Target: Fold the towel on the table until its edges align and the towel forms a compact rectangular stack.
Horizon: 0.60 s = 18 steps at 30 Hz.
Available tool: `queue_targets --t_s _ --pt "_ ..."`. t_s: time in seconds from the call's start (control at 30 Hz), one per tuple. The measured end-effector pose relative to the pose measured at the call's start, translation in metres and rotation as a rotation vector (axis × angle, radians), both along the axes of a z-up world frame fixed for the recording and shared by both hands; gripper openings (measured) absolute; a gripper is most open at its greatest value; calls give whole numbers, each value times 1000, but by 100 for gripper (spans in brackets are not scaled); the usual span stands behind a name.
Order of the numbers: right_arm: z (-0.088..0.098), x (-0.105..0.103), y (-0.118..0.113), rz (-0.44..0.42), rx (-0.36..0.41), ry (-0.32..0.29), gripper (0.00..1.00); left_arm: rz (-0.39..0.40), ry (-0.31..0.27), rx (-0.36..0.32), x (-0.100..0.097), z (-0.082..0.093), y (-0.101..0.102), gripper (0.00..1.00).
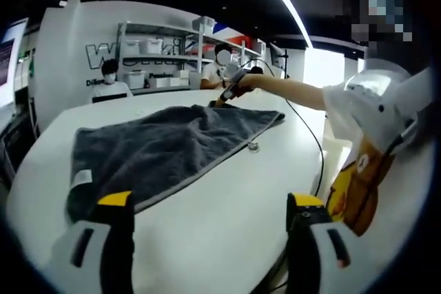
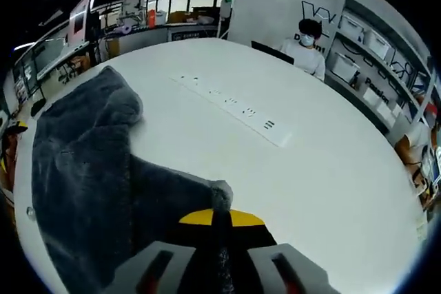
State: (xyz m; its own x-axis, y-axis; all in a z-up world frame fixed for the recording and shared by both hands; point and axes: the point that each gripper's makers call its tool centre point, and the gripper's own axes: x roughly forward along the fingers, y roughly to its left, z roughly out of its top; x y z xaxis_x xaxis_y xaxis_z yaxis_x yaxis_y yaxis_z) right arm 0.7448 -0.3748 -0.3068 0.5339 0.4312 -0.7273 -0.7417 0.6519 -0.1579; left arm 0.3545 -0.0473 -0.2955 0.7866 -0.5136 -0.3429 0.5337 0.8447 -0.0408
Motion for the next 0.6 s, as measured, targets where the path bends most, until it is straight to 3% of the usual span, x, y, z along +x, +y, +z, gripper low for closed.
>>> queue_targets --t_s 0.33,0.6 --pt "43 8 -32 -97 -30 -151 4 -15 -11 -4 0 2 -5 96" --pt "50 10 -60 -171 -32 -179 4 -21 -21 -4 -4 5 -6 96"
